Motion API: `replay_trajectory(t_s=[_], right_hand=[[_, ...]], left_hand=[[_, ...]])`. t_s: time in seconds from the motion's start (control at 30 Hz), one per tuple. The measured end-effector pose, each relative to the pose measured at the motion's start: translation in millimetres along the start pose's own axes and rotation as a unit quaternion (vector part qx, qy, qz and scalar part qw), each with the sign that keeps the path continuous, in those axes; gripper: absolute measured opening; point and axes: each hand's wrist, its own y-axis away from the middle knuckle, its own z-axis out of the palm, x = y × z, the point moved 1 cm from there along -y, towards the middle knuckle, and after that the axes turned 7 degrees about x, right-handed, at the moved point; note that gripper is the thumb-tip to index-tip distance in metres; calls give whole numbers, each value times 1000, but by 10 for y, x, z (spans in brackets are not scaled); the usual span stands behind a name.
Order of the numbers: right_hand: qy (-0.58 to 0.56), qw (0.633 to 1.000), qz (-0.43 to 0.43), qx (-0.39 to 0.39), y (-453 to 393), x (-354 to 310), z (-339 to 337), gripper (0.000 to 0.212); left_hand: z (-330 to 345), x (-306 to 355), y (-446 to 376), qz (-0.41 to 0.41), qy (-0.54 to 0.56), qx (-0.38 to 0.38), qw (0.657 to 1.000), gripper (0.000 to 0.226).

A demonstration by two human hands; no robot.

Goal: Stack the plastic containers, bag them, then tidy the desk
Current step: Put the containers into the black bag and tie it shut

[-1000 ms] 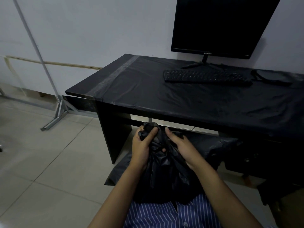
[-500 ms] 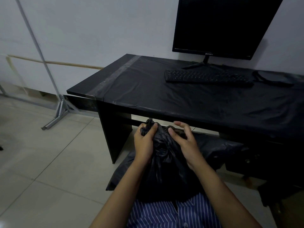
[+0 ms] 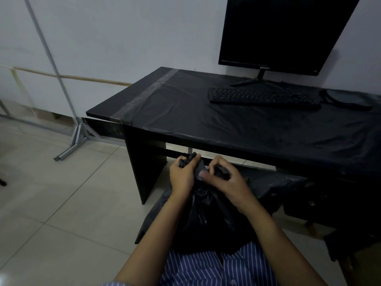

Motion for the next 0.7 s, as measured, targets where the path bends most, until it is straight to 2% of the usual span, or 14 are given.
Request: replay_trajectory(t_s=[0.07,0.2,0.23,0.3,0.33,0.4,0.53,0.7], right_hand=[[39,999,-9,-8,2,16,-2,49],[44,998,-52,14,14,34,11,41],[45,997,-61,21,11,35,19,39],[40,996,-69,34,10,44,29,38],[36,996,-69,37,8,53,29,37],[19,997,-59,41,5,84,19,36],[-3,997,-42,67,-13,99,-22,35],[-40,994,-25,96,-46,89,-67,34]], left_hand=[[-16,10,-23,-22,-25,-9,999,37],[-37,90,11,-59,-93,-82,991,29],[-40,117,19,-50,-108,-78,990,28],[-52,91,-19,8,-163,-51,985,52],[-50,61,-36,40,-184,-49,981,56],[-44,26,-33,82,-191,-64,976,48],[-10,53,7,112,-178,-82,974,35],[-47,31,60,165,-208,-77,961,68]])
